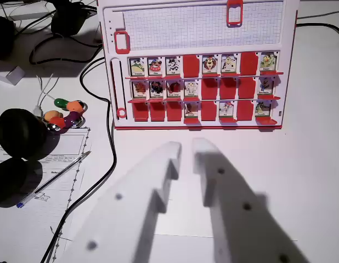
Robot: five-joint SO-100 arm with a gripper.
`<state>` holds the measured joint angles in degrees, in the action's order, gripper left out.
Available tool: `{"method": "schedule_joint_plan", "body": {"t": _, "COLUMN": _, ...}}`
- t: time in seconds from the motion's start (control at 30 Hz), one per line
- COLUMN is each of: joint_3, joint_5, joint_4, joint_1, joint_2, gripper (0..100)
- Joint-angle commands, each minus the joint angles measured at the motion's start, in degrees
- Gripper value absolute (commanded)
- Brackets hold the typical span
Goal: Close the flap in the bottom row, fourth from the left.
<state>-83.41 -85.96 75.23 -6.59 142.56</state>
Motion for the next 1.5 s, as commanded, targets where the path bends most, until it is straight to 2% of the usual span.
{"method": "schedule_joint_plan", "body": {"t": 0.0, "joint_3": 6.3, "joint_5": 0.4, "joint_4": 3.3, "joint_1": 0.8, "joint_2": -5.7, "gripper": 2}}
{"method": "schedule_joint_plan", "body": {"t": 0.63, "joint_3": 13.5, "joint_5": 2.5, "joint_4": 6.3, "joint_1": 2.2, "joint_2": -16.9, "gripper": 2}}
{"method": "schedule_joint_plan", "body": {"t": 0.77, "joint_3": 15.6, "joint_5": 4.2, "joint_4": 8.5, "joint_1": 2.1, "joint_2": -20.6, "gripper": 2}}
{"method": "schedule_joint_plan", "body": {"t": 1.03, "joint_3": 27.0, "joint_5": 8.8, "joint_4": 18.0, "joint_1": 0.4, "joint_2": -32.7, "gripper": 2}}
{"method": "schedule_joint_plan", "body": {"t": 1.47, "joint_3": 36.0, "joint_5": 13.5, "joint_4": 20.7, "joint_1": 1.6, "joint_2": -51.1, "gripper": 2}}
